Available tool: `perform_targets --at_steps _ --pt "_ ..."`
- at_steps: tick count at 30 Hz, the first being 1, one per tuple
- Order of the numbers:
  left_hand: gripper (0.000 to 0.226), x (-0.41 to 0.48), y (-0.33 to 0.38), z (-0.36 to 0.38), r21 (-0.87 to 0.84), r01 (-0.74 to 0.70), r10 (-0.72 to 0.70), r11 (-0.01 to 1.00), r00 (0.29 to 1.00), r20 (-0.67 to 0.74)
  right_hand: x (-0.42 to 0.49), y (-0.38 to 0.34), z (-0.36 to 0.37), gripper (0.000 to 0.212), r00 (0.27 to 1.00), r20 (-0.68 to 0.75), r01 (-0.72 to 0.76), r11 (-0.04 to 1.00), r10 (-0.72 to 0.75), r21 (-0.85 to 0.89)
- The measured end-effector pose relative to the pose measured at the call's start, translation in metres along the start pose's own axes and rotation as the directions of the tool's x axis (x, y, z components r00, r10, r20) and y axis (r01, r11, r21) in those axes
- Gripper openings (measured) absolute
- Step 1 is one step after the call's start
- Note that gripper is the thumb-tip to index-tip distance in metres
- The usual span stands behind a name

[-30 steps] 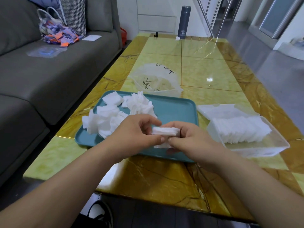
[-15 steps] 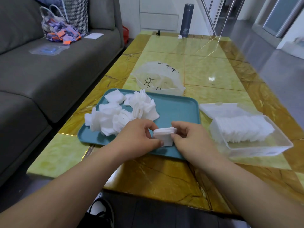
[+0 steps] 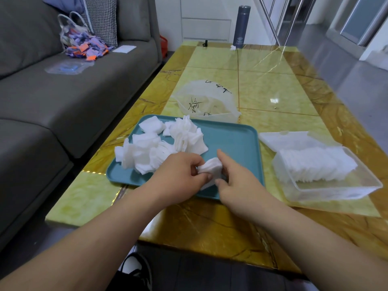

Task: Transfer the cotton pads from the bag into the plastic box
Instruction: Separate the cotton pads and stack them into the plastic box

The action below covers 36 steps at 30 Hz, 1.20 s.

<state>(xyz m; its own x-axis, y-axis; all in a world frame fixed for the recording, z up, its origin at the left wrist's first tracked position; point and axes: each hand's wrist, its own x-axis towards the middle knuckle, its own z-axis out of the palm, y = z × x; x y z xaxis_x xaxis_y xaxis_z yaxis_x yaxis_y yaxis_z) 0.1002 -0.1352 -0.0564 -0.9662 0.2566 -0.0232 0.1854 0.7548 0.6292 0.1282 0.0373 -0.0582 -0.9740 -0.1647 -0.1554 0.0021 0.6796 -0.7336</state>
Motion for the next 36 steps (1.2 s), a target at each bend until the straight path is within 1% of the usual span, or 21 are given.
perform_targets --at_steps 2,4,5,6,7,9,10,11,12,13,15,16,17,20,24,27,30,31,33,34,36 --pt "0.011 -0.004 -0.001 -0.005 -0.040 -0.014 0.014 0.999 1.000 -0.001 0.001 -0.005 0.001 0.066 0.992 -0.069 0.094 0.991 -0.101 -0.094" --pt "0.006 -0.010 -0.002 -0.010 -0.104 -0.017 0.016 0.994 1.000 -0.015 0.006 -0.005 0.006 0.040 0.973 -0.119 0.176 0.971 -0.196 -0.160" --pt "0.006 -0.014 -0.003 -0.014 -0.121 -0.016 0.010 0.993 0.999 -0.049 0.008 -0.007 0.009 0.025 0.967 -0.150 0.182 0.969 -0.207 -0.165" --pt "0.009 -0.016 -0.005 -0.017 -0.117 -0.018 0.004 0.993 0.993 -0.118 0.011 -0.008 0.011 0.014 0.963 -0.185 0.168 0.973 -0.196 -0.156" --pt "0.011 -0.018 -0.008 -0.024 -0.080 -0.018 0.000 0.997 0.973 -0.230 0.014 -0.011 0.013 0.007 0.958 -0.219 0.158 0.978 -0.185 -0.134" --pt "0.018 -0.021 -0.017 -0.042 0.056 0.005 0.023 0.998 0.872 -0.489 0.017 -0.018 0.017 0.006 0.952 -0.258 0.149 0.985 -0.166 -0.082" --pt "0.026 -0.024 -0.023 -0.052 0.124 0.062 0.019 0.990 0.823 -0.568 0.018 -0.022 0.019 0.007 0.951 -0.263 0.153 0.987 -0.162 -0.055" --pt "0.037 -0.026 -0.029 -0.062 0.169 0.152 -0.023 0.974 0.805 -0.593 0.019 -0.024 0.021 0.008 0.951 -0.265 0.154 0.987 -0.157 -0.033" --pt "0.050 -0.027 -0.036 -0.069 0.191 0.255 -0.105 0.948 0.817 -0.567 0.020 -0.026 0.023 0.009 0.952 -0.265 0.156 0.988 -0.155 -0.019" --pt "0.061 -0.028 -0.043 -0.073 0.184 0.337 -0.207 0.923 0.840 -0.502 0.021 -0.027 0.025 0.010 0.954 -0.260 0.151 0.989 -0.148 -0.012" --pt "0.076 -0.028 -0.053 -0.072 0.113 0.403 -0.348 0.908 0.876 -0.333 0.023 -0.026 0.027 0.015 0.961 -0.239 0.140 0.990 -0.136 -0.001" --pt "0.079 -0.028 -0.056 -0.068 0.062 0.399 -0.370 0.915 0.890 -0.266 0.023 -0.026 0.027 0.019 0.964 -0.229 0.137 0.991 -0.131 0.008" --pt "0.078 -0.027 -0.057 -0.064 0.015 0.385 -0.373 0.923 0.900 -0.225 0.023 -0.024 0.027 0.021 0.967 -0.225 0.128 0.992 -0.120 0.020" --pt "0.070 -0.020 -0.048 -0.053 -0.073 0.334 -0.342 0.940 0.921 -0.184 0.023 -0.023 0.019 0.013 0.966 -0.249 0.093 0.991 -0.068 0.094" --pt "0.070 -0.002 -0.031 -0.034 -0.038 0.254 -0.257 0.967 0.958 -0.128 0.021 -0.019 0.005 0.011 0.950 -0.311 0.068 0.985 -0.015 0.159" --pt "0.075 0.009 -0.012 -0.020 -0.075 0.170 -0.174 0.983 0.983 -0.052 0.019 -0.013 -0.008 0.010 0.929 -0.369 0.008 0.994 0.034 0.112" --pt "0.081 0.013 0.002 -0.016 -0.160 0.150 -0.147 0.976 0.989 0.034 0.017 -0.011 -0.022 0.014 0.880 -0.474 -0.001 1.000 0.012 0.024" --pt "0.081 0.014 0.003 -0.016 -0.174 0.151 -0.151 0.973 0.988 0.014 0.016 -0.012 -0.026 0.015 0.871 -0.491 0.037 0.998 -0.012 0.042" --pt "0.079 0.015 0.000 -0.022 -0.141 0.157 -0.174 0.977 0.978 -0.114 0.015 -0.017 -0.027 0.014 0.883 -0.467 0.124 0.983 -0.047 0.136" --pt "0.076 0.016 -0.003 -0.026 -0.074 0.174 -0.185 0.982 0.965 -0.185 0.015 -0.020 -0.024 0.012 0.905 -0.422 0.144 0.971 -0.050 0.192" --pt "0.070 0.016 -0.013 -0.039 0.156 0.277 -0.231 0.948 0.937 -0.263 0.016 -0.026 -0.012 0.011 0.963 -0.264 0.132 0.935 -0.043 0.329"
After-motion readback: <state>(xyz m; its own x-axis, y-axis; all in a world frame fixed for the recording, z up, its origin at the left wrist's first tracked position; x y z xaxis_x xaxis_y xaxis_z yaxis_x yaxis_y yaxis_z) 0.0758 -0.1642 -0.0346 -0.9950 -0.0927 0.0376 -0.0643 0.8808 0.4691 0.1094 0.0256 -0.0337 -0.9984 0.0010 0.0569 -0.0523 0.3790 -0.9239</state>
